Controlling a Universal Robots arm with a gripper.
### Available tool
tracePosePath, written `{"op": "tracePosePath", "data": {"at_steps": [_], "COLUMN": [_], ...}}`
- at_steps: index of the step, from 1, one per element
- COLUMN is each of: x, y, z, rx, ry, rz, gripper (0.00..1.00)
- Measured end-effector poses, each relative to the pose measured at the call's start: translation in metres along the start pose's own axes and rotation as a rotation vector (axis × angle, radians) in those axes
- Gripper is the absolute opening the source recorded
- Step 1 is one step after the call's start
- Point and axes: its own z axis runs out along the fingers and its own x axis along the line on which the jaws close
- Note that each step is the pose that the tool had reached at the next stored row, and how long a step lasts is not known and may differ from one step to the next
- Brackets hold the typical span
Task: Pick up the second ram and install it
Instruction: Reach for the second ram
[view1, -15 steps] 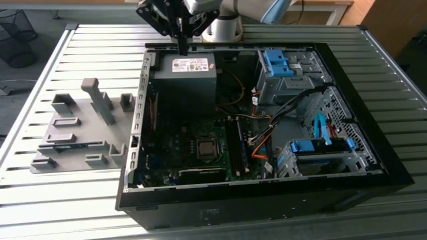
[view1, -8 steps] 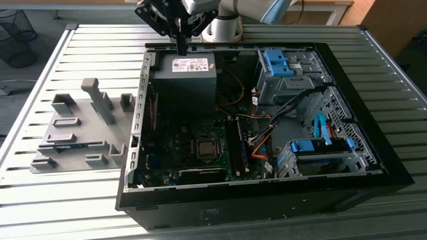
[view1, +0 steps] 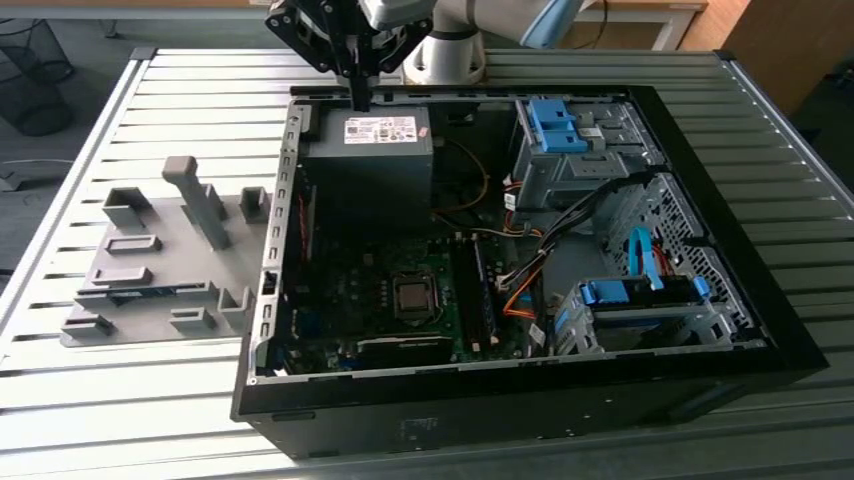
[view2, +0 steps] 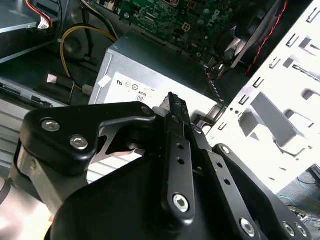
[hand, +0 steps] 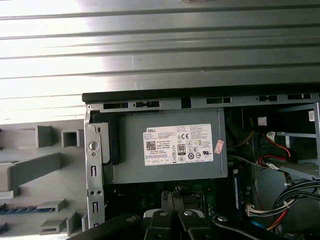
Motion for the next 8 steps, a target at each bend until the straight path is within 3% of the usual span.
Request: {"op": "tracePosePath", "data": {"at_steps": [8], "x": [0.0034], "y": [-0.0003], "z": [0.0001], "rx": [0.0000], "ry": [0.0000], "rz": [0.000], "gripper": [0.11]}}
